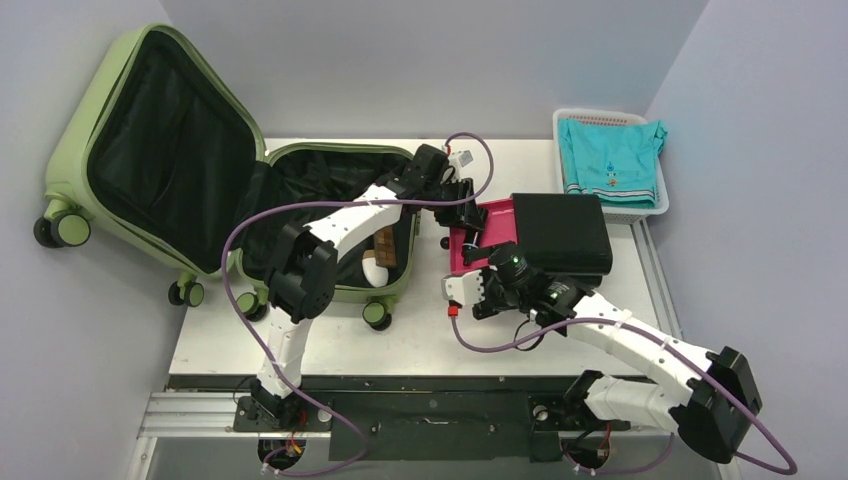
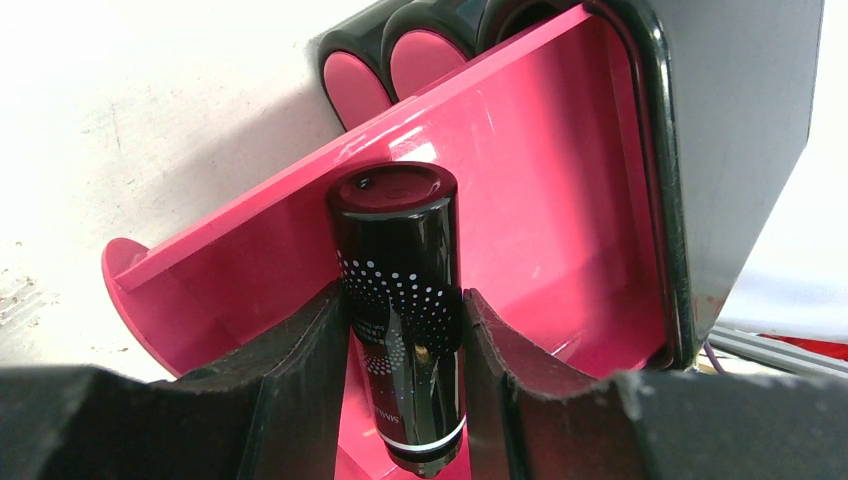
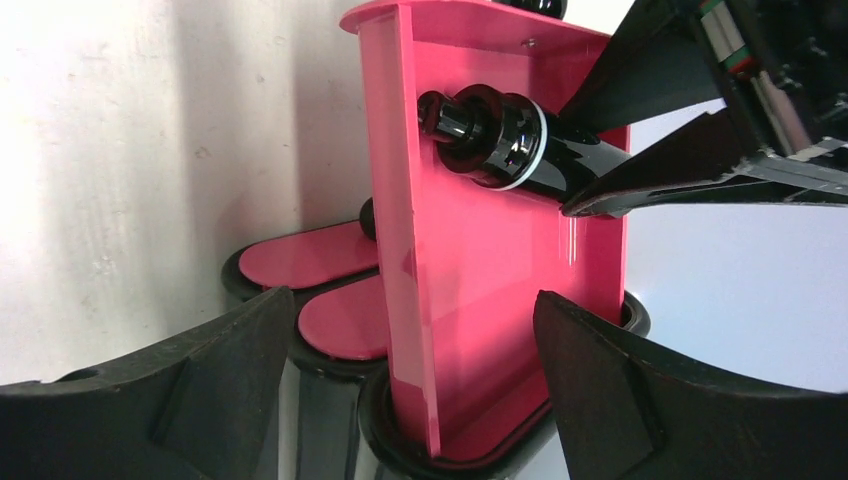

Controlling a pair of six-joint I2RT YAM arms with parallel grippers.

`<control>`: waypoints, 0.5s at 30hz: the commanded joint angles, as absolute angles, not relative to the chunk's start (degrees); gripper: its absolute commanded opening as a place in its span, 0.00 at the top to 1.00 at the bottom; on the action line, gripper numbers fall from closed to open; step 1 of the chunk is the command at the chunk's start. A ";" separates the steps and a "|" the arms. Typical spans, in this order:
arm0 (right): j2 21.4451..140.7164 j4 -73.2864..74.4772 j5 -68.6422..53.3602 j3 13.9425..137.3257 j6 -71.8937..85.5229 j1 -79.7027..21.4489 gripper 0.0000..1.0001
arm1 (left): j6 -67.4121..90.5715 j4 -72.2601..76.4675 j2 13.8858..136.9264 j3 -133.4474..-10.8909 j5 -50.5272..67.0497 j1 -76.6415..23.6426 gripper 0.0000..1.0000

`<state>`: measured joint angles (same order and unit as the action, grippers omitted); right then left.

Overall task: Open, take out, and arrange the luggage
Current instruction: Place the personal item in the drawer.

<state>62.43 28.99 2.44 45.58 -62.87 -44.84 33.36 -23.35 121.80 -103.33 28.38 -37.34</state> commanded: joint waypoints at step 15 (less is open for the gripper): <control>63.80 -3.98 17.81 32.62 -68.78 -47.24 0.37 | 33.21 -21.98 121.10 -106.73 30.39 -36.83 0.79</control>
